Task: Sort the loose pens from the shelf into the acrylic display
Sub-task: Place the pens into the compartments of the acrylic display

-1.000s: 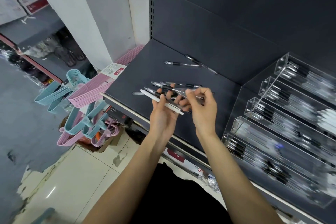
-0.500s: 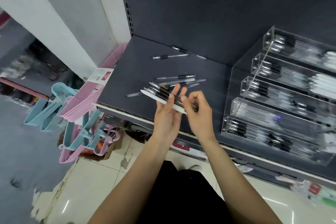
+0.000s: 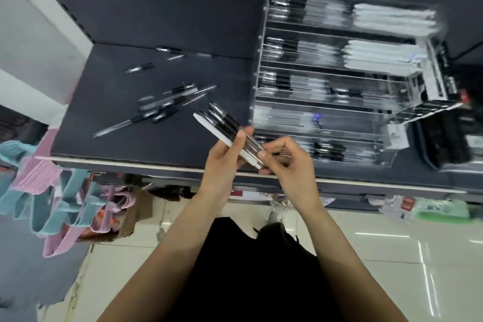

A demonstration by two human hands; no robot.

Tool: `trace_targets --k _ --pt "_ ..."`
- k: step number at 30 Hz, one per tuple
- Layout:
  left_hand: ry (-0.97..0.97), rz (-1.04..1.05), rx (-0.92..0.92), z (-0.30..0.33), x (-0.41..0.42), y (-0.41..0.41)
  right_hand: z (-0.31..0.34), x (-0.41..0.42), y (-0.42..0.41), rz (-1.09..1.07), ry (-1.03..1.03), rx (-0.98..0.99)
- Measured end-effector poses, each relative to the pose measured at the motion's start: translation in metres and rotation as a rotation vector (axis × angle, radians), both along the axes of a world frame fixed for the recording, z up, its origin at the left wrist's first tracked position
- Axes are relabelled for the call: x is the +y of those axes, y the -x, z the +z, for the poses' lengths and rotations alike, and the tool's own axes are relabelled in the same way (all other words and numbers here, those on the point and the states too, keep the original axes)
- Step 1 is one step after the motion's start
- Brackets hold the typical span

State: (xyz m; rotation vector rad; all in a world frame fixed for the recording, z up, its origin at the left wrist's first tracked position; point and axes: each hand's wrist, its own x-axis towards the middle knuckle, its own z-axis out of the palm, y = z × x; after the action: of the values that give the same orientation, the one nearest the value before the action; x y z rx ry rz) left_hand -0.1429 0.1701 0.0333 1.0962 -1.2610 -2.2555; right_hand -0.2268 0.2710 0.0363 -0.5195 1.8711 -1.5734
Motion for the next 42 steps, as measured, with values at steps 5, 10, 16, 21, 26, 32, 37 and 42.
trace_targets --k 5,10,16,21,26,32,37,42 --pt "0.051 -0.039 -0.124 0.001 0.063 0.045 -0.001 0.069 0.063 0.179 -0.125 0.074" --pt "0.065 0.032 -0.191 -0.004 0.113 0.08 0.003 0.109 0.119 0.432 -0.307 0.433" --pt "0.103 0.166 -0.175 0.004 0.141 0.099 0.019 0.13 0.168 0.371 -0.252 0.645" --pt "0.026 0.314 -0.138 0.005 0.13 0.096 0.028 0.139 0.214 0.32 -0.502 1.189" --pt "0.004 0.435 -0.155 0.003 0.123 0.093 0.034 0.119 0.216 0.641 -0.948 1.448" --pt "0.014 0.409 -0.146 0.005 0.124 0.095 0.016 0.096 0.229 0.861 -0.828 1.32" --pt "0.016 0.342 -0.106 0.008 0.118 0.1 0.019 0.095 0.234 0.921 -0.793 1.306" --pt "0.095 0.24 -0.116 0.007 0.116 0.106 0.036 0.094 0.196 0.674 -0.296 0.941"
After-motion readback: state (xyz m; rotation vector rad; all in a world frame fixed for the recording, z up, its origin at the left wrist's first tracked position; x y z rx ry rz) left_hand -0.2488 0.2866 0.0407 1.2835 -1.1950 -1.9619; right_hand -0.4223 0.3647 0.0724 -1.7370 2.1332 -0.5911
